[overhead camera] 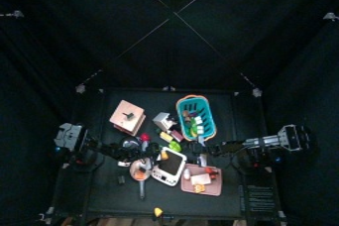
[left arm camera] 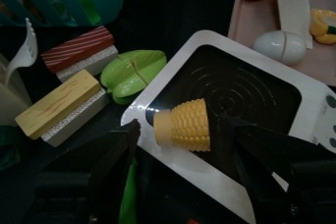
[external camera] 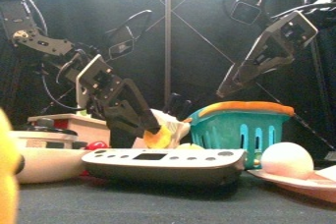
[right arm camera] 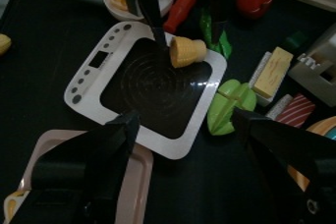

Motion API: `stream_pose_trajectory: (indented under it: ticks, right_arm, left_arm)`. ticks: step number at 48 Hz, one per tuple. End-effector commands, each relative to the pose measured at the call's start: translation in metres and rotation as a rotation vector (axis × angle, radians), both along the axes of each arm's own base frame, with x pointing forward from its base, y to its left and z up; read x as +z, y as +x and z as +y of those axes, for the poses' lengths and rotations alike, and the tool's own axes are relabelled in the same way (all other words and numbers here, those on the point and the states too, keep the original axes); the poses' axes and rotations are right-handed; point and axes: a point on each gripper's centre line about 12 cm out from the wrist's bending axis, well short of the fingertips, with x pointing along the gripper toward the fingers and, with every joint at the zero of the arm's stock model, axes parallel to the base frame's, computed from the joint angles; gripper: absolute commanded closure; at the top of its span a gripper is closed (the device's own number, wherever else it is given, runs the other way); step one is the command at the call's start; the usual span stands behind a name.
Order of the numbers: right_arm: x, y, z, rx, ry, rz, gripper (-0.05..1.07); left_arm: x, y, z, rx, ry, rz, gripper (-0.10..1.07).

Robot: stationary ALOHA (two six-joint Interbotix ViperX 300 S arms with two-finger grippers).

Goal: Grab corn top and bottom

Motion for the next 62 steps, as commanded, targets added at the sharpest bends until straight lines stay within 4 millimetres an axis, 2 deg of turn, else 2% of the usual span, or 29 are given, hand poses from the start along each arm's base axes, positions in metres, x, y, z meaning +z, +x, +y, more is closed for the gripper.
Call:
stream_pose_trajectory:
  ticks: [1,18,36,44,56,62]
  right_arm:
    - [0.01,0.003,0.0,0.002,0.0,-0.032,-0.01]
    - [0.009,0.003,0.0,0.001,0.0,-0.029,-0.01]
    - [0.008,0.003,0.0,0.0,0.001,-0.027,-0.01]
    - [0.008,0.003,0.0,0.001,0.001,-0.027,-0.01]
    - [0.008,0.002,0.0,0.001,0.001,-0.026,-0.01]
    - [0.007,0.002,0.0,0.001,0.001,-0.023,-0.01]
  left_arm:
    - [0.007,0.006,0.001,0.004,0.0,-0.025,0.01]
    - [0.005,0.007,0.0,0.0,0.001,-0.016,0.04]
    - [0.012,0.01,-0.001,-0.019,0.01,-0.04,0.29]
    - [0.024,0.011,-0.002,-0.025,0.008,-0.073,0.3]
    - [0.029,0.01,-0.002,-0.025,0.006,-0.085,0.3]
    - [0.044,0.007,-0.004,-0.029,-0.002,-0.124,0.3]
